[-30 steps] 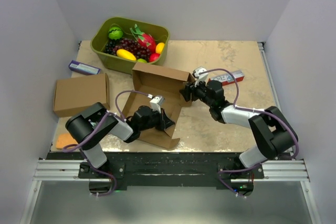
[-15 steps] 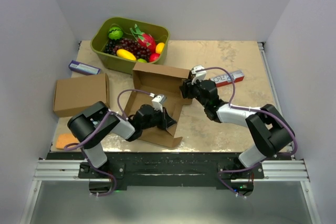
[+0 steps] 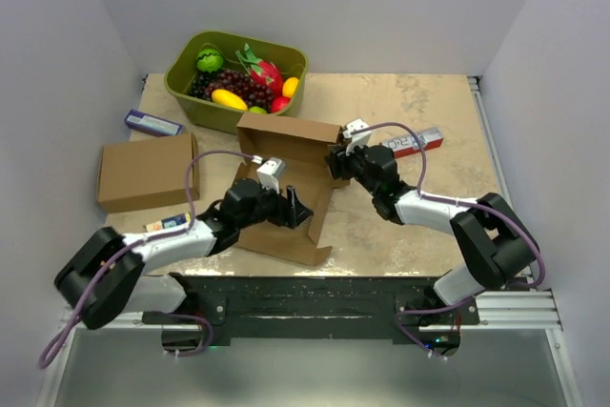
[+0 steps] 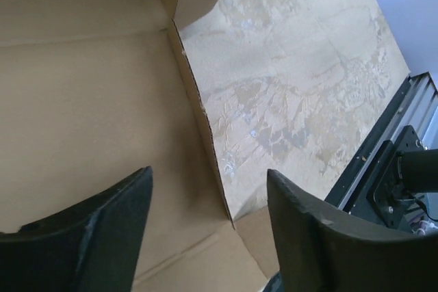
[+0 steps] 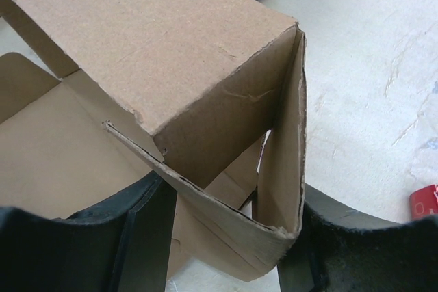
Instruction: Fold the paper box
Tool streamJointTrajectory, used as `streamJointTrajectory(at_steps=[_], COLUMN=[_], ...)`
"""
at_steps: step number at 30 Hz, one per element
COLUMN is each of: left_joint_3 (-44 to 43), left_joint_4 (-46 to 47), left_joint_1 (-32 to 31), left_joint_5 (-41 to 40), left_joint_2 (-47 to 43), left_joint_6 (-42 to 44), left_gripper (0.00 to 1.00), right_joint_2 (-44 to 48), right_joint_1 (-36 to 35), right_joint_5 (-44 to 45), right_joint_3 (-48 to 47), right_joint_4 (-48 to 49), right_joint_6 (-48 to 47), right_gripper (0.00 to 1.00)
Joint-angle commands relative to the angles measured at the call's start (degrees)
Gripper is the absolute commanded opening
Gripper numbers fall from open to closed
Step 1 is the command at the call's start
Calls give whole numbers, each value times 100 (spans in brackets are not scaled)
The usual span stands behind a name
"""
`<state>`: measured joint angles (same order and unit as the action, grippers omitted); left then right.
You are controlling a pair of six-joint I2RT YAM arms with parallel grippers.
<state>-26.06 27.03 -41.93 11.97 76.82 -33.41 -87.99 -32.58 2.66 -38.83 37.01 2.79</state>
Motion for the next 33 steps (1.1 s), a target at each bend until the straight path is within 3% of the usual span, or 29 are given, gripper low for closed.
streamJointTrajectory(at_steps=[1, 6, 12, 15, 17, 19, 33], left_joint_3=[-223, -1003, -2532, -2824, -2974, -3062, -2439], left_joint_4=[-1564, -3140, -3942, -3775, -3521, -3362, -2431], left_joint_1=[106, 544, 1977, 3256, 3717, 4042, 4193], left_joint_5=[-431, -784, -617, 268, 1197, 1527, 2205], left_joint_2=[-1217, -2370, -2357, -1726, -1417, -1073, -176], left_joint_6=[361, 651, 1520, 1574, 1469, 1434, 1179], left_gripper=[76, 87, 94, 93, 88, 87, 68], right_joint_2=[246, 255, 440, 563, 642, 739, 546], right_joint_1=[50, 50, 41, 50, 50, 41, 50], right_joint_5=[-107, -422, -766, -889, -907, -916, -1083], right_joint_3=[130, 244, 429, 543, 639, 692, 631], right_joint_4=[420, 508, 561, 553, 544, 500, 544], right_joint_6=[-472, -665, -630, -578, -578, -578, -542], right_gripper=[43, 42, 42, 42, 42, 42, 42])
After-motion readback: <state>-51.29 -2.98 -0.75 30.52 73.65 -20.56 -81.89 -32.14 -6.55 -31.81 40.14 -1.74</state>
